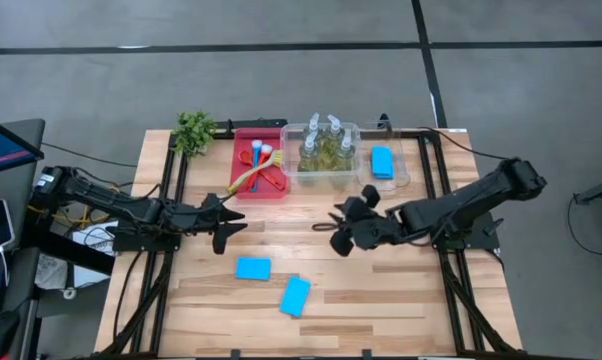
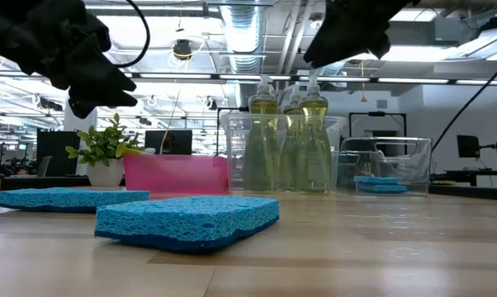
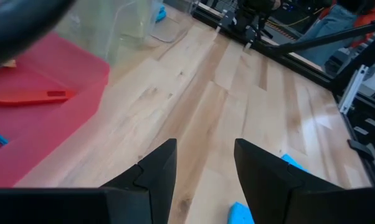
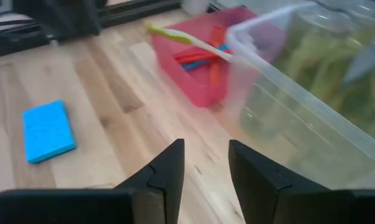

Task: Pick & Place Kitchen Sink Supplies
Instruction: Put the blue dishwashing sponge into the transparent bin

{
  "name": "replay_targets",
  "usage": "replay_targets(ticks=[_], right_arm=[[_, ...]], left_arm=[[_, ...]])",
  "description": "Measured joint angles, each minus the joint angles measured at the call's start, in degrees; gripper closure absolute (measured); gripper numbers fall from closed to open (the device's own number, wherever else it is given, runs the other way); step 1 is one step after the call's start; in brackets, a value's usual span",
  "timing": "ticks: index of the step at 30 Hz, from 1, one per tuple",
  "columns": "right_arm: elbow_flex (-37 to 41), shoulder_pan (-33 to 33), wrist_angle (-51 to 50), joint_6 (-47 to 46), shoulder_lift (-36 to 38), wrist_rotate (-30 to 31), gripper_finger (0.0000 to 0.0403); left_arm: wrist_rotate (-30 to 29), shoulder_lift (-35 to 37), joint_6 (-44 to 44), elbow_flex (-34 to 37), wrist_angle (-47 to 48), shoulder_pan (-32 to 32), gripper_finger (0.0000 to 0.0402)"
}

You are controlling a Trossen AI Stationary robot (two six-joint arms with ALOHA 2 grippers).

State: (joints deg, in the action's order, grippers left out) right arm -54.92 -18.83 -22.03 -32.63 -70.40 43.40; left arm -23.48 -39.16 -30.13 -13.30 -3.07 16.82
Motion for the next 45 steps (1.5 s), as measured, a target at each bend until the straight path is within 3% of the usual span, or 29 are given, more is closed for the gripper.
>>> replay_targets(ticks=[7, 16, 23, 31, 45], right_arm=[[0.00, -1.12, 6.42, 5.70, -3.39, -0.97, 0.0285], [0.00, -3.39, 11.79, 5.77, -3.94, -11.88, 0.0285], [-0.02, -8.81, 14.95, 6.22, -4.92, -12.04, 0.0285], [-0.02, -12.03, 16.38, 5.25, -8.53, -11.87, 0.0285], [-0.04, -12.07, 36.80, 4.64, -23.33, -16.43, 0.0285]], left_arm=[[-0.01, 0.02, -4.30, 0.00, -0.07, 2.20, 0.0239], [0.00, 0.02, -4.67, 0.00, -0.87, 5.21, 0.0239], [4.44, 0.02, 0.10, 0.00, -1.30, 7.33, 0.0239], [5.27, -1.00, -2.19, -0.02, -3.58, 11.86, 0.0239], [3.29, -19.68, -5.28, -0.02, -19.94, 16.73, 0.0239]])
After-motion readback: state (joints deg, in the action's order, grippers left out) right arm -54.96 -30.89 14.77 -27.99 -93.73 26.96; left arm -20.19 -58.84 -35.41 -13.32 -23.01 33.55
